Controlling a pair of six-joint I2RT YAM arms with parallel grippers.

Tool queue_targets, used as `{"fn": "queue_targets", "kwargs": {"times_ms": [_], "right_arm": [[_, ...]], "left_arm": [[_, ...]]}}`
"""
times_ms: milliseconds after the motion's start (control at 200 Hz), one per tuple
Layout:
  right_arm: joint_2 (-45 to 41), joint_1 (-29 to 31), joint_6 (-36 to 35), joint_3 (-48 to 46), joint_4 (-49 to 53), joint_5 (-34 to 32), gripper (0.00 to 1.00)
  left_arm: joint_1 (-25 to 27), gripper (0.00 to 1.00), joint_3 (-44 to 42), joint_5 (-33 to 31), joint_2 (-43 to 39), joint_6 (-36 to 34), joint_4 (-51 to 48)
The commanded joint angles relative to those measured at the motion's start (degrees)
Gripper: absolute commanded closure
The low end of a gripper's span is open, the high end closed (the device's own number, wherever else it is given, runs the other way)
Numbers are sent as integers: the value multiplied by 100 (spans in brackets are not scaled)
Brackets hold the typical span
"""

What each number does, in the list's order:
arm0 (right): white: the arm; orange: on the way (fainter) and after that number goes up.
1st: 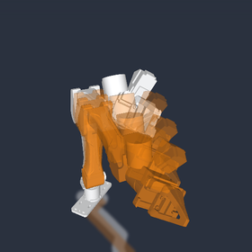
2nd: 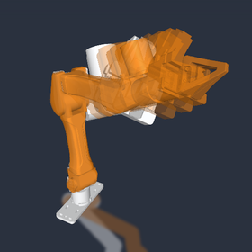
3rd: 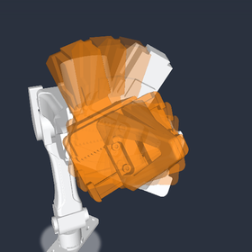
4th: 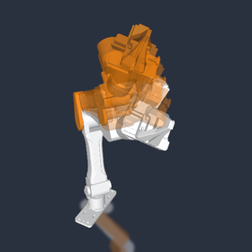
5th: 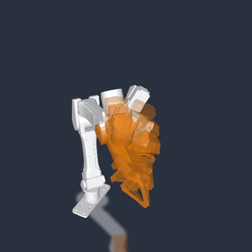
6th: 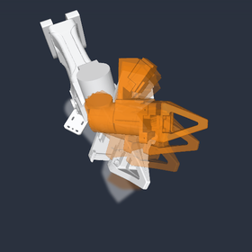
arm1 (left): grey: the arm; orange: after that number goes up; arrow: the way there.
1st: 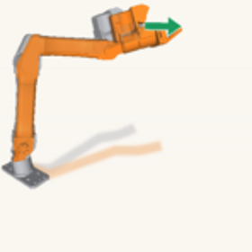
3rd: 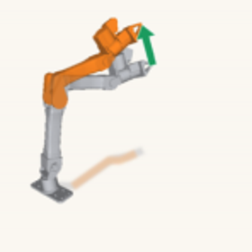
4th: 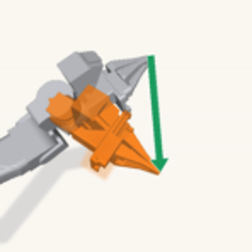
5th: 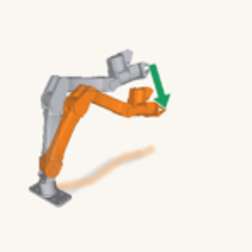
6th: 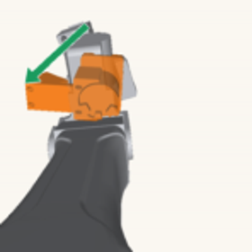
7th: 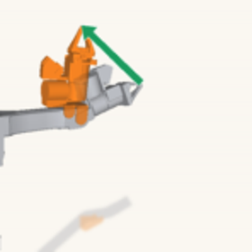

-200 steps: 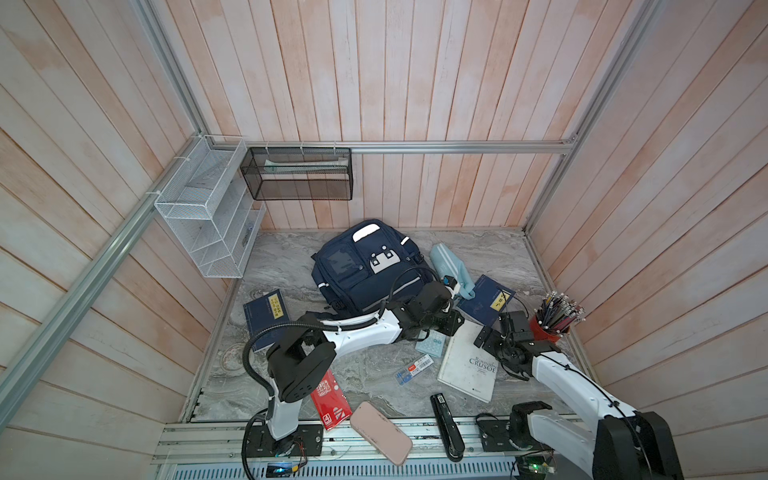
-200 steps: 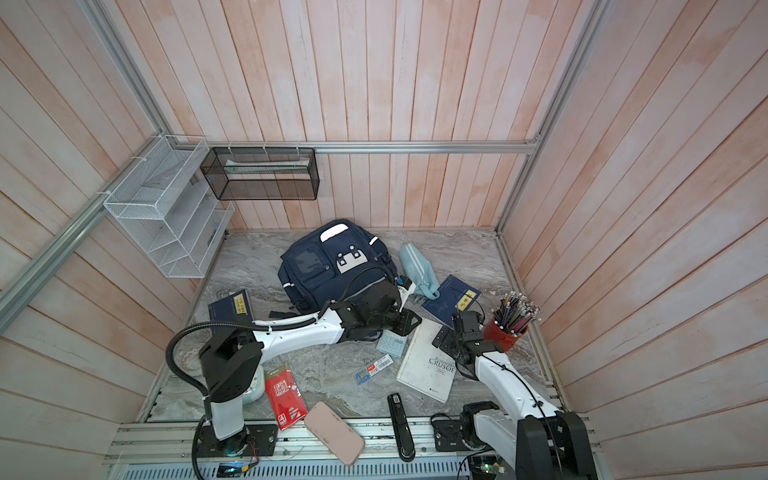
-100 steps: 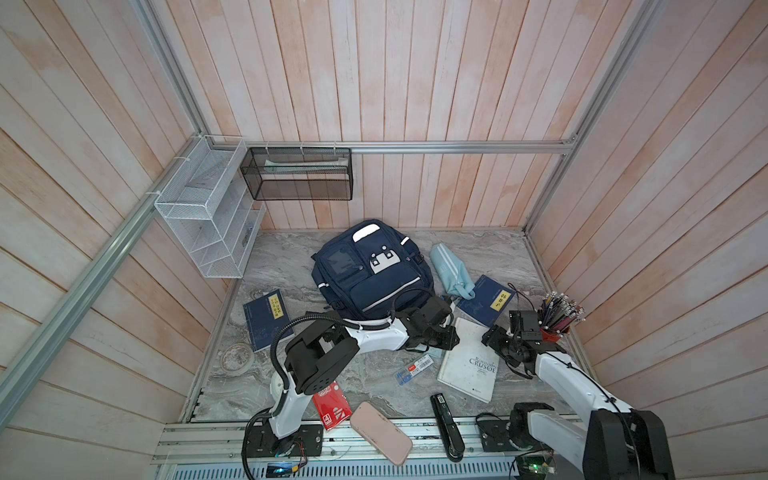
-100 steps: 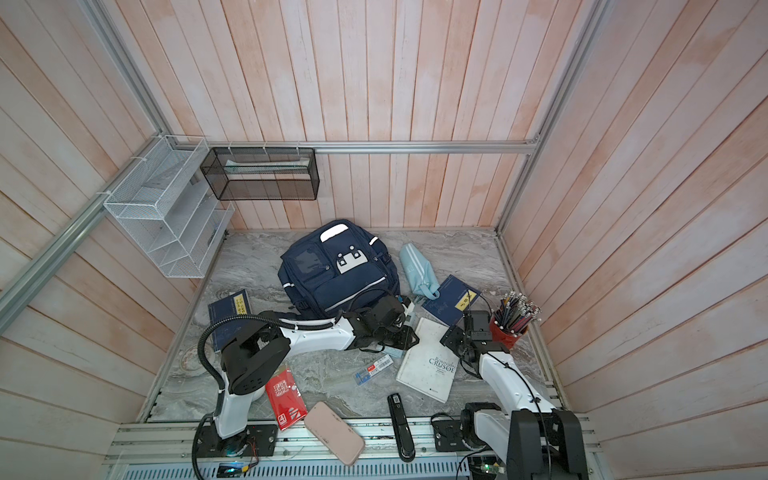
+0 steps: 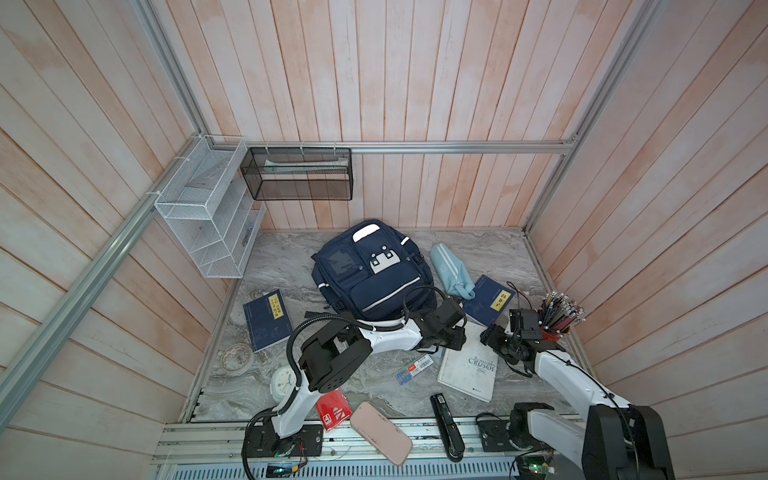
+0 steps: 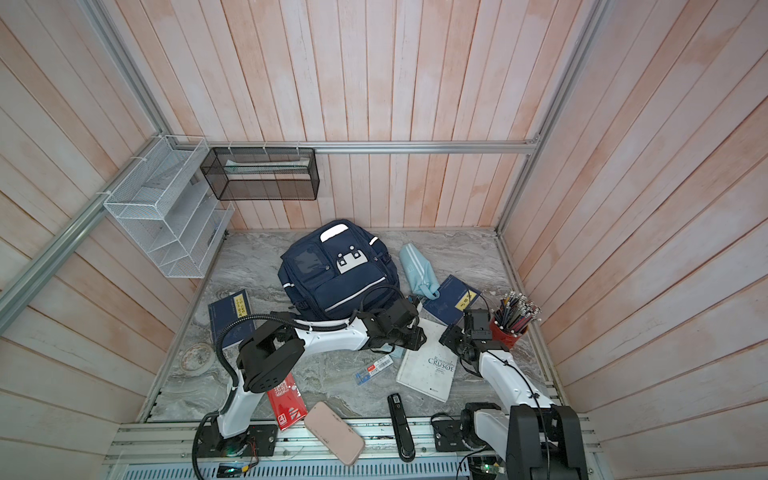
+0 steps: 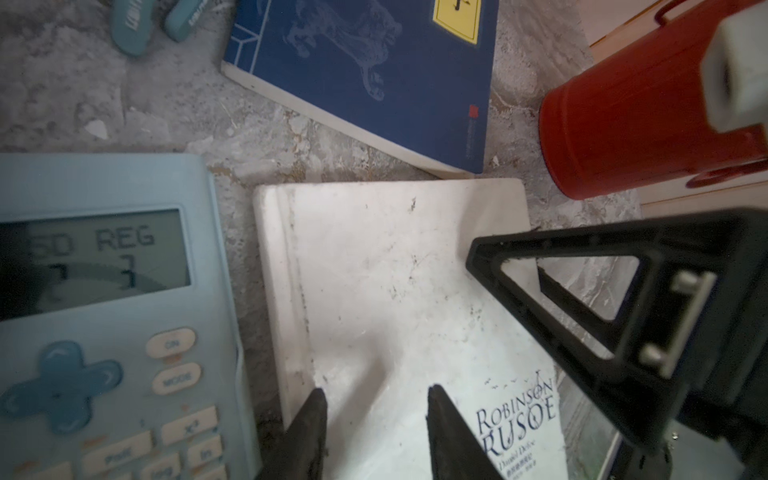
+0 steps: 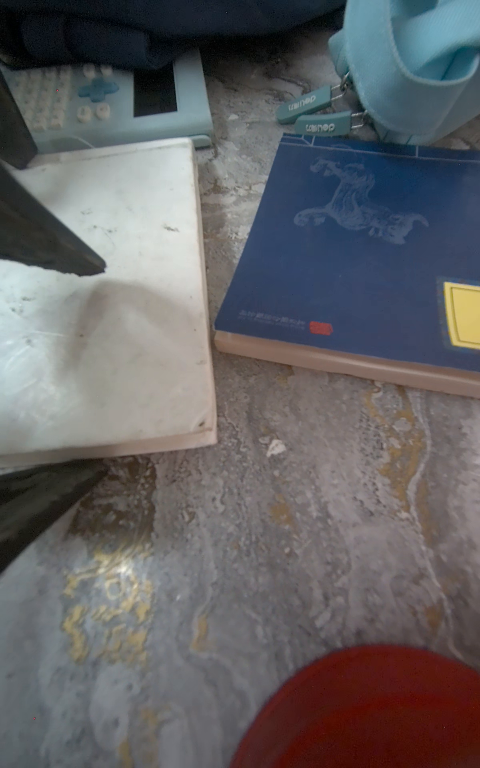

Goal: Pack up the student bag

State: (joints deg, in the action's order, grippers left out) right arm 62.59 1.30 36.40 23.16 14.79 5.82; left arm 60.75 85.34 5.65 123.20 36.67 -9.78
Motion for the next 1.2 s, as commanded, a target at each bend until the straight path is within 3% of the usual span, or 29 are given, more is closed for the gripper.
{"fn": "queue_targets", "kwargs": {"times_ms": [0, 465, 560, 735, 920, 995, 1195], "right_arm": [[143, 9, 3, -145, 261, 279, 29], [115, 6, -10, -173, 227, 285, 30], [132, 3, -9, -181, 186, 307, 38], [218, -5, -58, -180, 141, 356, 51], [193, -15, -54, -187, 130, 323, 58], [173, -30, -67, -171, 138, 323, 60], [-45, -136, 3, -235, 98, 215, 64]], "left_arm": [[51, 54, 65, -559, 2, -116, -509], [129, 52, -601, -812, -294, 18, -160], [122, 46, -648, -774, -409, -1, -118], [104, 47, -689, -357, -332, 101, 89], [160, 48, -689, -189, -56, 380, 66], [211, 45, -624, -347, -8, 380, -101], [262, 38, -500, 66, 185, 520, 151]]}}
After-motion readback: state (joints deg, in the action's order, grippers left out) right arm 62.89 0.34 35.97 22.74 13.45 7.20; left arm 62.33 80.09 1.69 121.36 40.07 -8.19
